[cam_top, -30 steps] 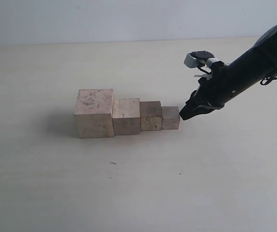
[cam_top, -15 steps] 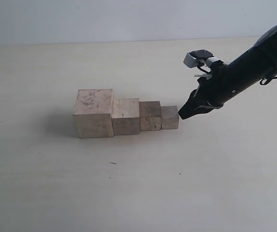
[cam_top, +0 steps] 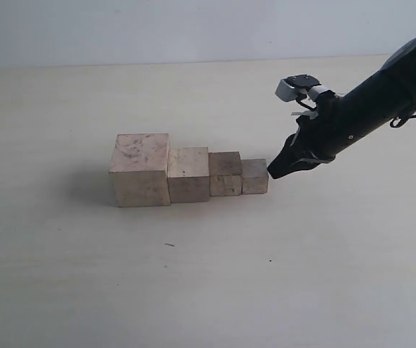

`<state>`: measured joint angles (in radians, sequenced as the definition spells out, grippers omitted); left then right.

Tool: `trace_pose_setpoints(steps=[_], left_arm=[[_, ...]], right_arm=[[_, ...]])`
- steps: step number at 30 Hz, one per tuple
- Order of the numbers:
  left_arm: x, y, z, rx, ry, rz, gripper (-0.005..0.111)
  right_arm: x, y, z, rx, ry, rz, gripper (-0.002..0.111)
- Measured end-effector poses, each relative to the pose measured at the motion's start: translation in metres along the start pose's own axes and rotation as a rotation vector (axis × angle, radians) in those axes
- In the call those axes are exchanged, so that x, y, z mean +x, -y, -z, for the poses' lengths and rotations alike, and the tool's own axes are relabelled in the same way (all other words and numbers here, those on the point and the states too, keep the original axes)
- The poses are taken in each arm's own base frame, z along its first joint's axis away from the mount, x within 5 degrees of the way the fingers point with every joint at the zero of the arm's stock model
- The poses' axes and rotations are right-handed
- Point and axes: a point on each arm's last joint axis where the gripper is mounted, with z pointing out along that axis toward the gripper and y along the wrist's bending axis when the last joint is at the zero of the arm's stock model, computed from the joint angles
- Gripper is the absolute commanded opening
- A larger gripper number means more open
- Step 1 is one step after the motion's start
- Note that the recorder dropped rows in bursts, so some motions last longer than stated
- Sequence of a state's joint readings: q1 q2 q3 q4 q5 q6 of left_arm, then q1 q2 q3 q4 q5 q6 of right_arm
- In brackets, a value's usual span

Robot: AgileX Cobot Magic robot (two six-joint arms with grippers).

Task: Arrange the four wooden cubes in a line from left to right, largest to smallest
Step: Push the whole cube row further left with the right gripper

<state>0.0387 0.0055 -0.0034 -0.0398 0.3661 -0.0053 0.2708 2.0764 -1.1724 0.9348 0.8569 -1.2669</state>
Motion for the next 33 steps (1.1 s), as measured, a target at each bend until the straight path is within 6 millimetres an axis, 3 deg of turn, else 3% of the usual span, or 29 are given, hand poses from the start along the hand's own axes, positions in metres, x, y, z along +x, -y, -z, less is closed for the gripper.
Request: trace_pose_setpoints(steps=[18, 24, 33], left_arm=[[0.0, 0.0, 0.0, 0.0, 0.0, 0.0, 0.0], [0.0, 0.0, 0.0, 0.0, 0.0, 0.0, 0.0], [0.0, 0.0, 0.0, 0.0, 0.0, 0.0, 0.0]], right_arm=[[0.001, 0.002, 0.0, 0.027, -0.012, -0.068, 0.0], [-0.003, -0.013, -0.013, 0.028, -0.059, -0.001, 0.0], [-0.004, -0.01, -0.014, 0.077, -0.049, -0.055, 0.0]])
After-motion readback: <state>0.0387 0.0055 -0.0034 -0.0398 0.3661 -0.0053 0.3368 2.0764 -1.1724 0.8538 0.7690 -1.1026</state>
